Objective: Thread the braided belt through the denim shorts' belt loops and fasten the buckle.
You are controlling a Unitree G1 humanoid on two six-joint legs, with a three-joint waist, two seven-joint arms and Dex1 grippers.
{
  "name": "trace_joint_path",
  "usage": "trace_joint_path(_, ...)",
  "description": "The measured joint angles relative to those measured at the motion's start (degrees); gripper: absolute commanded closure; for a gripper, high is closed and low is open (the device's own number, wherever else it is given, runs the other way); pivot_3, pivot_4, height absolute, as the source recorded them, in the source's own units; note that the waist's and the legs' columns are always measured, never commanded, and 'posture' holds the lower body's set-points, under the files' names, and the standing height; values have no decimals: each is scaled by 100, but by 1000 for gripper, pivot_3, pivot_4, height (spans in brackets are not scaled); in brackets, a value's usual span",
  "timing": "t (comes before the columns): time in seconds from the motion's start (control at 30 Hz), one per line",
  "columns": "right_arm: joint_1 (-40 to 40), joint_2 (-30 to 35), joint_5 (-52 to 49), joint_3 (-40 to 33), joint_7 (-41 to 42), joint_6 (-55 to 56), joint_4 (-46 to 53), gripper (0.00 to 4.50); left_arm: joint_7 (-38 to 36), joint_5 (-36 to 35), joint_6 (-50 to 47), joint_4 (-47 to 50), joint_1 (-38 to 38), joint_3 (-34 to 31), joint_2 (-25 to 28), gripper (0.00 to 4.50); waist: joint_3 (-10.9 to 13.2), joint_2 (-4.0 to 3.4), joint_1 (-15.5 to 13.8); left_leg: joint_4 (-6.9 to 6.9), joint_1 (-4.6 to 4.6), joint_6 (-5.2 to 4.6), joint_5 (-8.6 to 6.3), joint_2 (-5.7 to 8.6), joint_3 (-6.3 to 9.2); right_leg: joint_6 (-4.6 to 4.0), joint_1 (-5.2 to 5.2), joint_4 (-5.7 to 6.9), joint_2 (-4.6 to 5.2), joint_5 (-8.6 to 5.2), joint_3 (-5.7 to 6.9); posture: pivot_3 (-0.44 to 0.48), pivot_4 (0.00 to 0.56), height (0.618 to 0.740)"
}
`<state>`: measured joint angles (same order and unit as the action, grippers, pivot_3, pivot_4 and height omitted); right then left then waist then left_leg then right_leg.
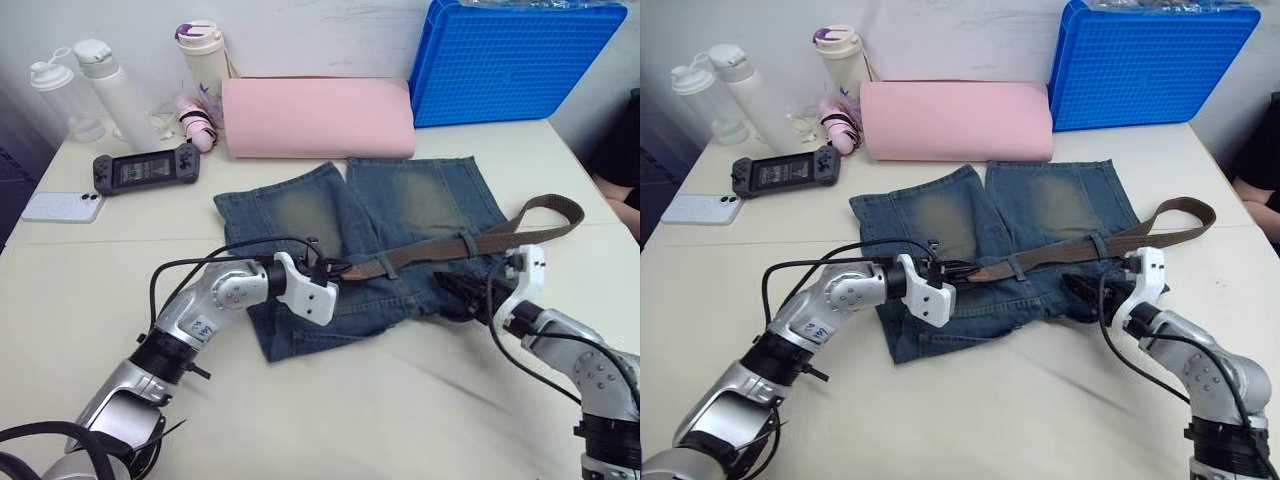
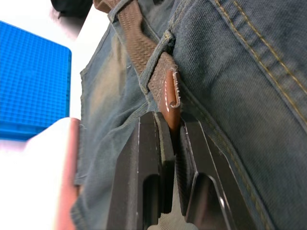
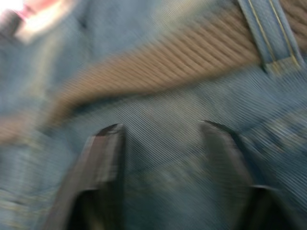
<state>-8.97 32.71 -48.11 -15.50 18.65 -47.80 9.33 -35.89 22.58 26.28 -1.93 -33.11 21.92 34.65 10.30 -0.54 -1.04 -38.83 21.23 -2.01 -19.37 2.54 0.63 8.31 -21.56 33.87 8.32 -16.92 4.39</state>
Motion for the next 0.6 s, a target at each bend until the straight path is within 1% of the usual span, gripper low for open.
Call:
trace_joint_path(0.03, -37, 3, 131, 48, 22, 57, -73, 4102, -28, -12, 11, 21, 44, -74, 120, 4500, -3, 6, 3, -3, -1, 0, 0, -2, -2, 0, 0, 0, -1, 0, 0, 0, 150, 740)
trace_joint_path(0.07, -105, 4, 272, 102, 41, 84, -172, 4454, -83, -89, -7, 59, 133, -175, 273, 4500, -7, 12, 6, -5, -3, 0, 0, -2, -1, 0, 2, 1, -1, 0, 0, 0, 150, 740)
trace_joint_path(0.1, -120, 5, 327, 131, 58, 104, -204, 4454, -120, -137, -15, 67, 191, -250, 351, 4500, -8, 14, 5, -6, -4, 0, 0, -3, 0, 0, 5, 1, 0, 0, 0, 0, 150, 740)
trace_joint_path(0.23, -282, -29, 508, 183, 157, 120, -383, 4454, -506, -729, -125, 96, 636, -653, 892, 4500, -22, 38, 25, -6, -6, 6, -3, -10, 9, -2, 6, 0, 1, 0, 3, 0, 150, 740)
trace_joint_path(0.33, -380, -62, 623, 233, 257, 125, -508, 4454, -634, -811, -21, 11, 812, -827, 1225, 4500, -30, 50, 24, -6, -6, 6, -4, -8, 11, -4, 7, -1, 4, 1, 3, 0, 150, 740)
trace_joint_path(0.43, -427, -64, 724, 275, 377, 142, -551, 4454, -604, -818, 3, -125, 869, -998, 1295, 4500, -31, 53, 23, -6, -6, 7, -6, -9, 13, -5, 7, -1, 6, 1, 3, 0, 150, 740)
trace_joint_path(0.5, -443, -65, 788, 292, 519, 173, -538, 4500, -593, -874, -16, -135, 870, -1029, 1279, 3643, -32, 53, 40, -3, -6, 9, -9, -11, 12, -6, 5, -1, 9, 1, 1, 0, 150, 740)
trace_joint_path(0.53, -440, -65, 801, 292, 579, 186, -535, 4500, -612, -940, -72, -138, 873, -1053, 1252, 3354, -31, 53, 47, 0, -5, 10, -9, -12, 12, -7, 2, -1, 10, 0, 1, 0, 150, 740)
trace_joint_path(0.57, -425, -60, 824, 300, 668, 213, -507, 4500, -699, -1136, -239, -143, 903, -1095, 1211, 2922, -31, 53, 60, 6, -5, 12, -10, -16, 12, -9, -1, -1, 10, -1, 2, 0, 150, 740)
trace_joint_path(0.6, -375, 9, 856, 313, 825, 266, -435, 3986, -843, -1390, -426, -143, 969, -1163, 1183, 2360, -29, 49, 78, 13, -3, 12, -10, -17, 13, -11, -6, -1, 10, -2, 4, 0, 150, 740)
